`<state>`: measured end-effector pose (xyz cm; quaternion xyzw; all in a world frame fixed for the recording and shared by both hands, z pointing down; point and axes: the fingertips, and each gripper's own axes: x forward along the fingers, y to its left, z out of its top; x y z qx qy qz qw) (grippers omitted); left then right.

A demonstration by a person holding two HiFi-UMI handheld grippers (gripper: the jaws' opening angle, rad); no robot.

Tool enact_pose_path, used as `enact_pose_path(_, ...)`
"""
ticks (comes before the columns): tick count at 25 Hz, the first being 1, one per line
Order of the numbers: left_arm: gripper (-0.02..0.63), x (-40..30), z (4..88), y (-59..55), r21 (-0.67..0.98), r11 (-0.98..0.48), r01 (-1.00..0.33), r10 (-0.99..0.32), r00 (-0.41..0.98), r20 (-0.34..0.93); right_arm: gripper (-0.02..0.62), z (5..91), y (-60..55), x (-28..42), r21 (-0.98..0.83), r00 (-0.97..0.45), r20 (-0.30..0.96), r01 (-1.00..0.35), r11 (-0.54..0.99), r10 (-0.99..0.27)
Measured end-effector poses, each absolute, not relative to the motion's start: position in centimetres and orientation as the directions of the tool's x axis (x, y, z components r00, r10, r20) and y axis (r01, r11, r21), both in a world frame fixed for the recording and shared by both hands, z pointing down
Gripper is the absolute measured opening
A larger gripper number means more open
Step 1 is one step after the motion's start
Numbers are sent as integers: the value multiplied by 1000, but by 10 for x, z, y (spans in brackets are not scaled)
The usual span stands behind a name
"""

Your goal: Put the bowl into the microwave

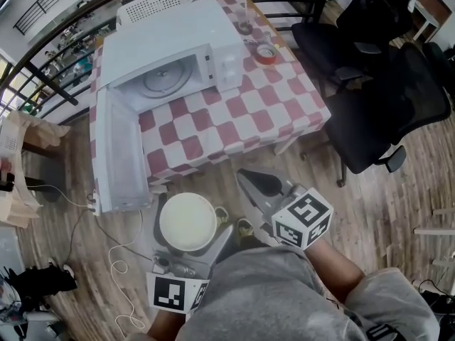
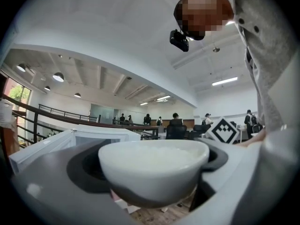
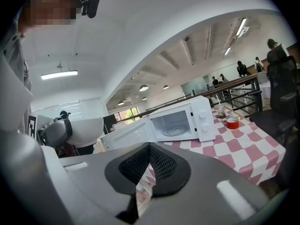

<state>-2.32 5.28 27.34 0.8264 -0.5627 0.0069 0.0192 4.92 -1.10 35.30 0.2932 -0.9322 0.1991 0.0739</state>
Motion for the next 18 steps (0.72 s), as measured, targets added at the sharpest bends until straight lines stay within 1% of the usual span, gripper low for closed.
enact_pose_path(18,541,-91,277,18,59,-371,-927,-928,372,16,-2,347,-46,-16,-289,-802,276,-595,750,-530)
